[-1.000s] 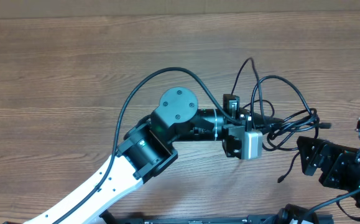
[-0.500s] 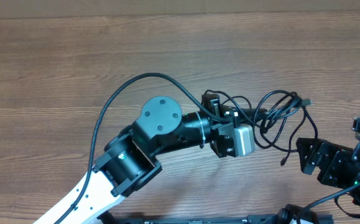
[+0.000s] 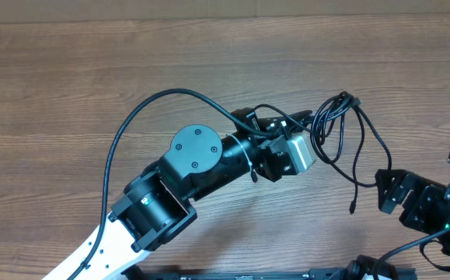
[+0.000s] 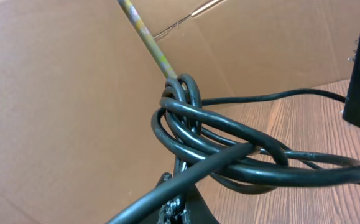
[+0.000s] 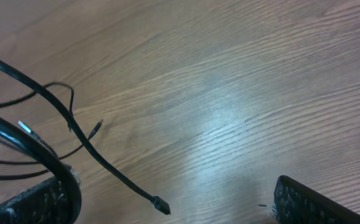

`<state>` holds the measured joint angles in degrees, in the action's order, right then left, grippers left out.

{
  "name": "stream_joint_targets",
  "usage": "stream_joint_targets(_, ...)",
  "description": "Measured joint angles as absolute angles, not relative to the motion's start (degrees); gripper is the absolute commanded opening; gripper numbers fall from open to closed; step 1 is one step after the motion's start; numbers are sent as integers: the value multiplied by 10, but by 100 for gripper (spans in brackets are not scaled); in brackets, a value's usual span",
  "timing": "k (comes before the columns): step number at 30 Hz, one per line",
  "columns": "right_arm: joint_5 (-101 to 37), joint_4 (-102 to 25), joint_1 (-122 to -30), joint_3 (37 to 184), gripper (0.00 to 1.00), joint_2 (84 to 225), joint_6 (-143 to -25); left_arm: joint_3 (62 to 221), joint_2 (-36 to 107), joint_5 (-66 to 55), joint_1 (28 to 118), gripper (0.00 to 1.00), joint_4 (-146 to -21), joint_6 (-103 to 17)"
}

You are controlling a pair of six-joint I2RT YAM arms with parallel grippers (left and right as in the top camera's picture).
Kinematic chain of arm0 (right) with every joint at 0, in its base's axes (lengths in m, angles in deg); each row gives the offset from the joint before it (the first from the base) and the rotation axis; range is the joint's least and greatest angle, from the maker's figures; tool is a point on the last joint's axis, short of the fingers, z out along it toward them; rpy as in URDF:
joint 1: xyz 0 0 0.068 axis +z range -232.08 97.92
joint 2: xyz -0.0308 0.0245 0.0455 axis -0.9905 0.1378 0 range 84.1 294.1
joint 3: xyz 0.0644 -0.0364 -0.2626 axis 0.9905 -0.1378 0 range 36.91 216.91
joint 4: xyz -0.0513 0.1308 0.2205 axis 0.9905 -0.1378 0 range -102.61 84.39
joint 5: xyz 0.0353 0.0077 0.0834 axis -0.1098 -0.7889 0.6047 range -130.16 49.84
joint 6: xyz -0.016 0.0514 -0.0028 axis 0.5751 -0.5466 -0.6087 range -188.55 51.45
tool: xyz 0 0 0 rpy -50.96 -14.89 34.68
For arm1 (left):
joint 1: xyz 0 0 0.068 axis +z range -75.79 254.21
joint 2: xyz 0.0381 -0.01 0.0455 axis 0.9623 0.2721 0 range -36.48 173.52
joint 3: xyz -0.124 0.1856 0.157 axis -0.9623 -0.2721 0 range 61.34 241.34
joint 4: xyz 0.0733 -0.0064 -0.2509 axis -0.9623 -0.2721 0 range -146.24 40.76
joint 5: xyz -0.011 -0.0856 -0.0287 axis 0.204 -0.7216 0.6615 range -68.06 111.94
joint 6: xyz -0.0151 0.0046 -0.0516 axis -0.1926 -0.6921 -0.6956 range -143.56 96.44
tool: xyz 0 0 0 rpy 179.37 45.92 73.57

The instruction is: Untangle cables

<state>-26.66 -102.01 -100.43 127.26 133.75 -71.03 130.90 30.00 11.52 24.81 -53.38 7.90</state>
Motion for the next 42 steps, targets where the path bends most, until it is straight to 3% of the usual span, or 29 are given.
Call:
stream_joint_targets(11, -184, -999, -1004, 1272, 100, 1337, -711, 1309, 294, 112, 248, 4, -531, 79)
stream_joint_targets(15, -73, -994, -1004, 1272, 100, 1337, -668, 1309, 294, 59, 248, 4, -531, 82)
stream_joint_targets(25, 25, -980, -1004, 1272, 100, 1337, -643, 1309, 294, -22, 248, 4, -518, 82)
stream_joint_targets(42, 52, -946, -1004, 1272, 100, 1337, -640, 1309, 321, -130, 248, 4, -444, 34)
